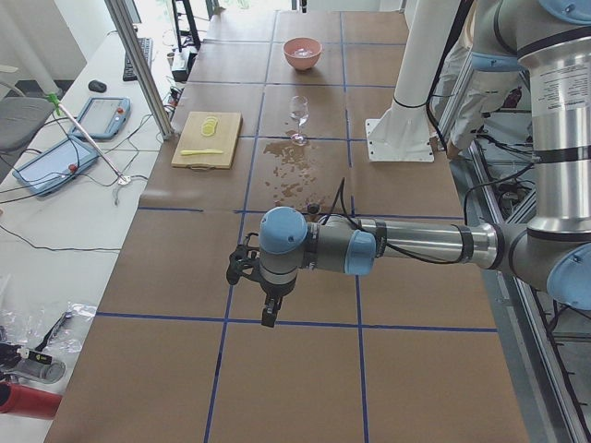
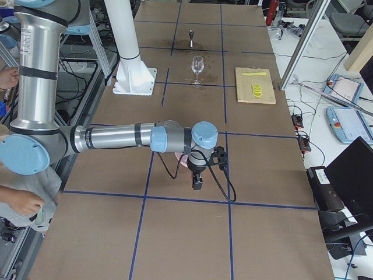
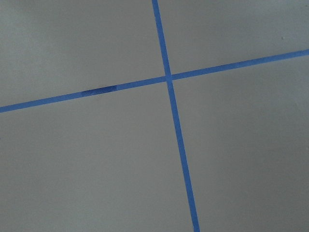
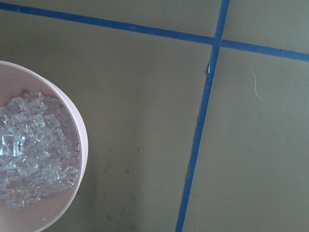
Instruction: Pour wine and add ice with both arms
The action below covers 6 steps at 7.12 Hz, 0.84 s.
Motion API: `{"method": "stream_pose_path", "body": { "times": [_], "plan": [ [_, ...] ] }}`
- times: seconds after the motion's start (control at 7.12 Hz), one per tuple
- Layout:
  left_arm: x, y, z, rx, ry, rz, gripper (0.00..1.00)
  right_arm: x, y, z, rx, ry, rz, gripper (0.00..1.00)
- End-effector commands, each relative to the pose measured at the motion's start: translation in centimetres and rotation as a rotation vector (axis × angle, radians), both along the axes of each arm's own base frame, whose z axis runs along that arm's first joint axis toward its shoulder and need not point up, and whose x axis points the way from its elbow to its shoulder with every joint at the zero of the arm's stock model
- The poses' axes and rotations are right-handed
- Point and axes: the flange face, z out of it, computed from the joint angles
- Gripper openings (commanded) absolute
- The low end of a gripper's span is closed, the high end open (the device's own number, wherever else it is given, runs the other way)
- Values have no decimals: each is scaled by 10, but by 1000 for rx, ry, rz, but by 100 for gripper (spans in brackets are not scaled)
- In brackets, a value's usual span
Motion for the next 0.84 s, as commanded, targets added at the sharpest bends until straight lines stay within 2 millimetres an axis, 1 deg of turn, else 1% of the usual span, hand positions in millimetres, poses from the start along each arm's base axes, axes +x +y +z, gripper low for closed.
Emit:
{"method": "stream_pose_path", "body": {
  "times": [0.0,0.14,0.28,0.42,0.56,0.7],
  "plan": [
    [2,7,-12,72,3,69,100,-1,1,1,-10,0,6,100],
    [3,8,-10,60,2,75,100,-1,-3,1,1,1,29,100],
    [2,9,-8,58,-7,74,100,-1,-7,5,-12,-5,125,100],
    [3,9,-5,48,-3,73,100,-1,-2,15,-15,-17,213,100],
    [4,3,-1,23,7,54,100,-1,0,26,7,-28,234,100],
    [3,-9,-1,28,7,46,100,-1,-1,25,20,-32,233,100]
  ]
}}
